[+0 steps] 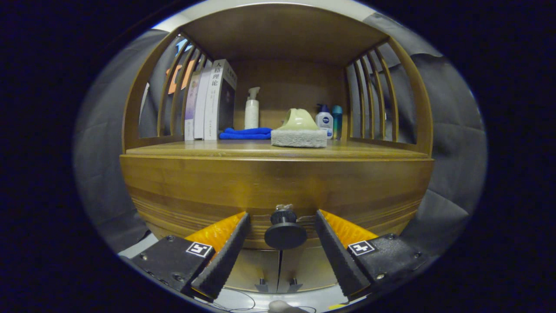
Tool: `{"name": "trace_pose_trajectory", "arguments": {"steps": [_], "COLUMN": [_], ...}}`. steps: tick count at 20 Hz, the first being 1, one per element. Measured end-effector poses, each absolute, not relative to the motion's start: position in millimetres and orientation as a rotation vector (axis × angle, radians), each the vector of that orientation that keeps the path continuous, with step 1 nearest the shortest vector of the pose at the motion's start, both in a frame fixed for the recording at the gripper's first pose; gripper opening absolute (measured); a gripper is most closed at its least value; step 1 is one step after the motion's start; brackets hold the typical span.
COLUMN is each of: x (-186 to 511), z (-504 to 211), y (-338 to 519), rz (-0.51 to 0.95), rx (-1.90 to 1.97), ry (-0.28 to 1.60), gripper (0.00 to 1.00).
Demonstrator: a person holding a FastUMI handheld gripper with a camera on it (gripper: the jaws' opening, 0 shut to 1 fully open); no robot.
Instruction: Pull open the drawer, take out the items inside it, and place them on the countertop above the cabinet.
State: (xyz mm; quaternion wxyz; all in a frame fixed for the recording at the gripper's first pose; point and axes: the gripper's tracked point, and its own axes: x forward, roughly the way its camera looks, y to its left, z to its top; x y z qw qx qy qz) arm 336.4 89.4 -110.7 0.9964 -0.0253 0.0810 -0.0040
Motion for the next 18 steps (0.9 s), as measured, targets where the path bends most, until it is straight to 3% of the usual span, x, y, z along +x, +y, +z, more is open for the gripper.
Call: {"name": "trace_pose_trajectory", "arguments": {"steps": [12, 18], "x": [328, 232], "z": [-102, -46], "y": [96, 77], "rz": [0.038, 0.054], "rx": [-0.019, -0.044], "ry": [0.205, 0.128], "gripper": [0.99, 0.99]}}
